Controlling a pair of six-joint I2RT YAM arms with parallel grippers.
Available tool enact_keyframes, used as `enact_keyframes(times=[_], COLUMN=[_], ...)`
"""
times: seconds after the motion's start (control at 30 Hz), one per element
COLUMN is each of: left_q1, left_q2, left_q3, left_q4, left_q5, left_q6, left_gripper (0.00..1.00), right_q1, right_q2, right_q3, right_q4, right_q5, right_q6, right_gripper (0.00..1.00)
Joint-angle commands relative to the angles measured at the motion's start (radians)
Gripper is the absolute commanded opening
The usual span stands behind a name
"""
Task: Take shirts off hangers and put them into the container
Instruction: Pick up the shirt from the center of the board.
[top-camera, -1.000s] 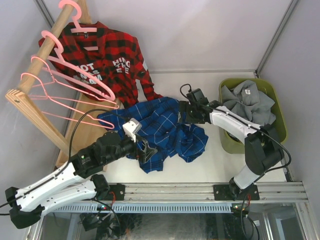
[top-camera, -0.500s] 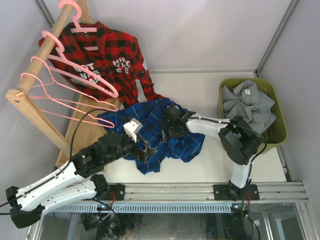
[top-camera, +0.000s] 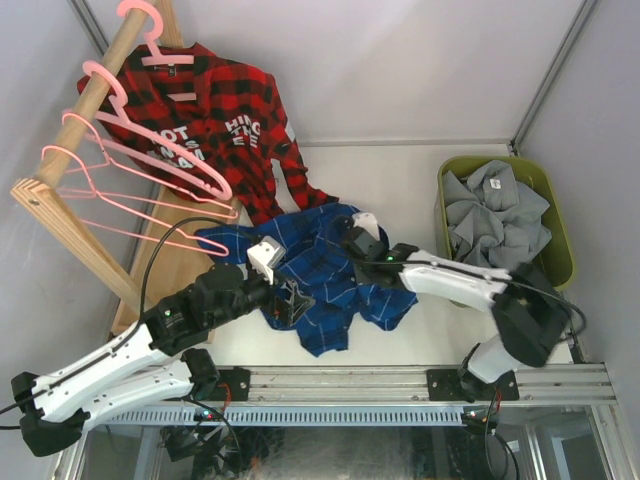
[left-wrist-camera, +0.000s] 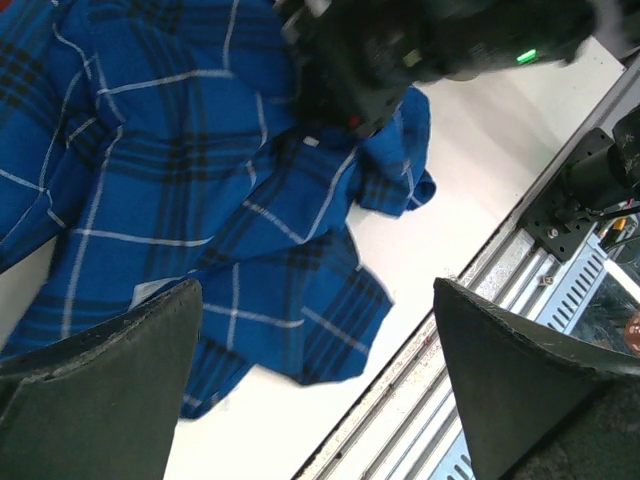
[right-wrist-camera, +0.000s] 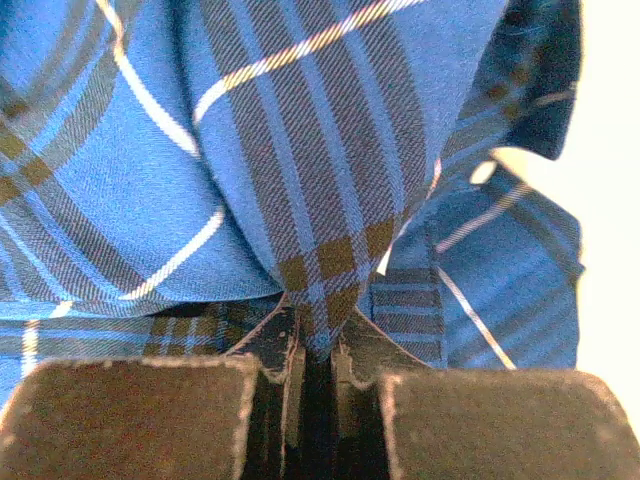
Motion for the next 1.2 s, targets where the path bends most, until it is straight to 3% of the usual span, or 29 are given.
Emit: enact_keyframes(times=[0.0,0.1,0.23,0.43,0.6,0.63,0.73,0.9,0.93,0.97,1.17], left_q1=[-0.002,-0.002,-0.002,-0.002,-0.002,-0.002,-0.002,-0.002,-0.002,-0.002,-0.002], left_q2=[0.007,0.009,0.005,0.012,0.024,0.024,0.011,-0.007,-0.005,-0.002,0.012], left_q3=[0.008,0.006,-0.001,-0.003,0.009,0.009,0.007,-0.007,-0.006,-0.004,0.004], left_q4=[0.025,0.025,0.042,0.06,0.063,0.062,0.053,0.05,0.05,0.051,0.05], left_q5=[-0.011,-0.008,-0.012,-0.017,-0.011,-0.012,-0.018,-0.036,-0.035,-0.034,-0.025], left_q6=[-0.004,0.0,-0.004,-0.006,-0.008,-0.007,-0.009,-0.018,-0.017,-0.018,-0.018], left_gripper=[1.0,1.0,1.0,1.0,1.0,1.0,1.0,1.0,1.0,1.0,1.0], right_q1=[0.0,-0.004,-0.003,0.033,0.121,0.131,0.145,0.144,0.144,0.143,0.127], right_q2=[-0.28,-0.433,-0.554,-0.569,-0.382,-0.336,-0.253,-0.249,-0.247,-0.243,-0.196], right_q3=[-0.009,-0.009,-0.008,-0.047,-0.086,-0.086,-0.074,-0.076,-0.075,-0.071,-0.026], right_q4=[-0.027,-0.051,-0.095,-0.084,-0.012,-0.018,-0.036,0.025,0.035,0.037,0.025], right_q5=[0.232,0.344,0.359,-0.013,-0.133,-0.127,-0.085,-0.072,-0.057,-0.037,0.008], right_q6=[-0.059,-0.136,-0.239,-0.172,-0.104,-0.083,0.003,0.064,0.07,0.075,0.062], right_gripper=[0.0,0.0,0.0,0.02,0.13,0.18,0.48,0.75,0.9,0.97,1.0])
